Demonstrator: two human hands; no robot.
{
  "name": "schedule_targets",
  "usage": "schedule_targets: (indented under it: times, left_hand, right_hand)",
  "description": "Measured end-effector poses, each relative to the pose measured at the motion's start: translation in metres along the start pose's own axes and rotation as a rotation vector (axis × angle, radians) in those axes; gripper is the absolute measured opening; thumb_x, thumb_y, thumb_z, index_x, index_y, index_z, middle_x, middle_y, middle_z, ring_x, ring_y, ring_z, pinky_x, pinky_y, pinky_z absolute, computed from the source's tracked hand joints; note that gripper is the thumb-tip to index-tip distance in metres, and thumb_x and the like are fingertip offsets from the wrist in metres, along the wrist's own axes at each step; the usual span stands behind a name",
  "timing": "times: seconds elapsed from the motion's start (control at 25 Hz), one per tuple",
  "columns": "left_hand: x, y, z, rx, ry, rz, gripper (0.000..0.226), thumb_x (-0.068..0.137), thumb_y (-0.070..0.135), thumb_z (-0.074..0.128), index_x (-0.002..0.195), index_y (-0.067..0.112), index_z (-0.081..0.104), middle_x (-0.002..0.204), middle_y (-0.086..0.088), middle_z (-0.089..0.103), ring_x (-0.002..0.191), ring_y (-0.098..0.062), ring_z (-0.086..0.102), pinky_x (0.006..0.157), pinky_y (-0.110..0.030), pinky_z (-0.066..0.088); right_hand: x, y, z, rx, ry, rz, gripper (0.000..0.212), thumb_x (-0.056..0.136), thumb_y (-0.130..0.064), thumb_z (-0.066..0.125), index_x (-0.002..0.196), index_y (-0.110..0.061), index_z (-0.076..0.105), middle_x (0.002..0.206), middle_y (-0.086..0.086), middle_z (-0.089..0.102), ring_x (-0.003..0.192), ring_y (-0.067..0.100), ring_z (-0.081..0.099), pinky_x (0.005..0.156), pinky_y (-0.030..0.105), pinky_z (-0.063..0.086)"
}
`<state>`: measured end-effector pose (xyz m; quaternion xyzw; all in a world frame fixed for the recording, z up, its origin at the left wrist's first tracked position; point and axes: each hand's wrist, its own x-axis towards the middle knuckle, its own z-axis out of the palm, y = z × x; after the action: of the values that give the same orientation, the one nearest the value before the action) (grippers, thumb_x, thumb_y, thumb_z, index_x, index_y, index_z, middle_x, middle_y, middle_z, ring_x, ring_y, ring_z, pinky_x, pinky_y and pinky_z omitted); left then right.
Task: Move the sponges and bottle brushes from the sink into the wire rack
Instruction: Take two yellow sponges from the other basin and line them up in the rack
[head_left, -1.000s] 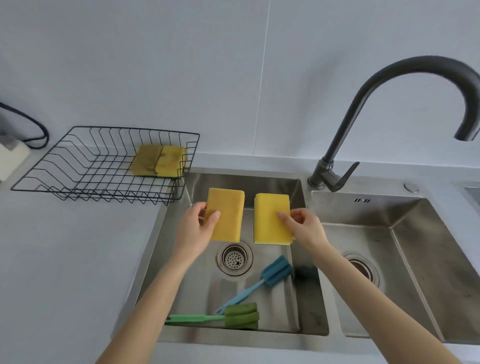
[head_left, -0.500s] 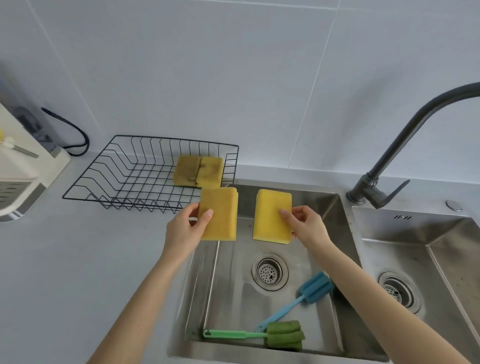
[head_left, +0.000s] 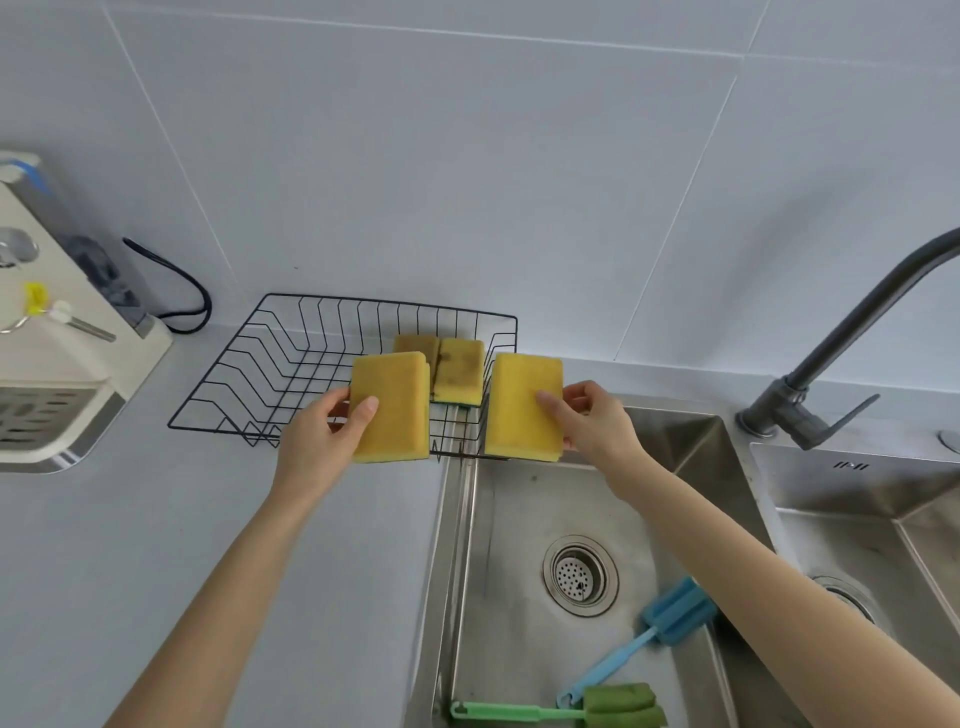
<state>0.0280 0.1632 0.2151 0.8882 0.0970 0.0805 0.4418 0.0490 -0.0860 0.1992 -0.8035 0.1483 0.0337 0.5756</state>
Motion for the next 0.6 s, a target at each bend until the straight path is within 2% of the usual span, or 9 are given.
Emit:
schedule_targets:
  times: [0.4,0.52,0.6]
  left_hand:
    - [0.06,-0.03,-0.036,0.041,0.049,-0.064,0.041,0.091,0.031,0.047,0.123,0.004,0.051,0.119,-0.016,0.059,0.092,-0.023,0.049,0.081,-0.033,0.038]
    - [0.081,-0.041,-0.039,0.079,0.044,-0.07,0.042,0.092,0.031,0.045,0.124,0.004,0.049,0.121,-0.017,0.058,0.096,-0.028,0.053,0.081,-0.035,0.039]
    - [0.093,-0.046,-0.037,0.093,0.053,-0.078,0.042,0.092,0.03,0.044,0.124,0.003,0.049,0.12,-0.017,0.058,0.09,-0.023,0.049,0.077,-0.033,0.037]
  right_hand:
    - [0.045,-0.037,0.07,-0.035,-0.101,-0.043,0.028,0.083,-0.034,0.065,0.091,-0.012,0.05,0.073,-0.004,0.047,0.084,0.023,0.054,0.086,0.049,0.055]
    - [0.059,-0.045,0.091,-0.079,-0.139,-0.027,0.028,0.083,-0.034,0.064,0.092,-0.011,0.05,0.074,-0.004,0.047,0.082,0.021,0.054,0.081,0.042,0.057]
    - [0.067,-0.052,0.106,-0.08,-0.175,0.011,0.028,0.084,-0.034,0.063,0.093,-0.011,0.049,0.076,-0.004,0.047,0.082,0.02,0.055,0.078,0.037,0.058]
